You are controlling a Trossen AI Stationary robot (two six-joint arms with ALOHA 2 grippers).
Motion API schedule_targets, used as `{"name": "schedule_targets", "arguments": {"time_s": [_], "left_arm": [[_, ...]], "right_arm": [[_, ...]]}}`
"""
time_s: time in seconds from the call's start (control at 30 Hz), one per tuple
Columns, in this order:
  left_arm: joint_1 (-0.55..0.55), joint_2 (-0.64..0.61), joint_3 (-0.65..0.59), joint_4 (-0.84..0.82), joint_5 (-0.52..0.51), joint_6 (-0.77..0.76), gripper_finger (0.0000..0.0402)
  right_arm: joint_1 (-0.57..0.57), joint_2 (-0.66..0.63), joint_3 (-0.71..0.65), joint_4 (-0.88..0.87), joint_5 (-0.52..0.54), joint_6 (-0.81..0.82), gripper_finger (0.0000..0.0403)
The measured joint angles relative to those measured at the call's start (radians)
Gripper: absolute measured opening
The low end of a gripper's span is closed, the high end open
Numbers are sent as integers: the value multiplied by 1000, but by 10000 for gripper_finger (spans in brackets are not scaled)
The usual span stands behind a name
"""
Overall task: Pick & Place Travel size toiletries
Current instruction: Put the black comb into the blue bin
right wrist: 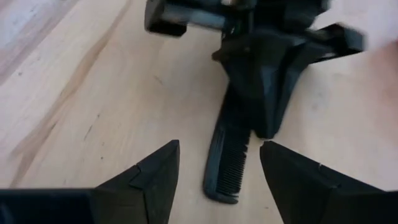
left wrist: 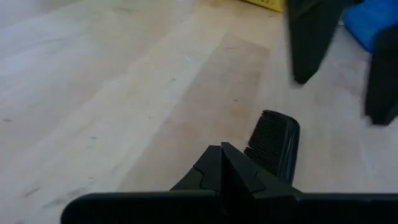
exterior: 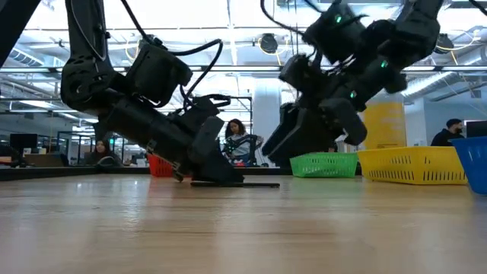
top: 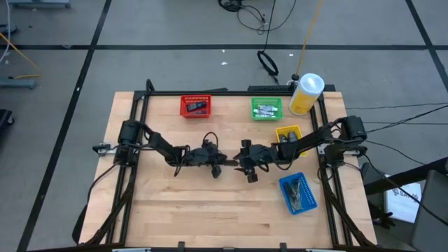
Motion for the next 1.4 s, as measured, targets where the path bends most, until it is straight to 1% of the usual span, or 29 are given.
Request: {"name": "schedule_targets", "arguments": {"time_s": [0.07, 0.13, 0.3, 0.37, 0.43, 0.67, 1.07, 1.17, 1.23, 1.4], "left_arm": [[-2, 0, 5, -1, 10, 0, 4], [-3, 0, 12, -8, 23, 0, 3], [-3, 0, 15, -15, 23, -2, 4], [-3, 0, 16, -20, 26, -2, 3], [-2, 0, 16, -26, 38, -3, 1], [1, -2, 17, -48, 76, -12, 1], [6, -4, 17, -66, 98, -16, 3], [8, -4, 17, -66, 99, -20, 1], [12, -4, 17, -66, 103, -22, 4], [28, -5, 17, -65, 140, -24, 1]], "right_arm": [[-7, 42, -1, 55, -37, -10, 219], [-10, 95, 7, 103, -40, -23, 219], [-11, 178, 57, 108, -34, -29, 218], [-11, 193, 70, 94, -7, -22, 217], [-10, 207, 81, 83, 49, -25, 214], [-9, 202, 82, 58, 149, -61, 203], [-9, 189, 80, 52, 195, -101, 187], [4, 176, 79, 45, 235, -114, 184], [5, 169, 79, 39, 242, -139, 183], [4, 169, 78, 48, 260, -180, 182]]}}
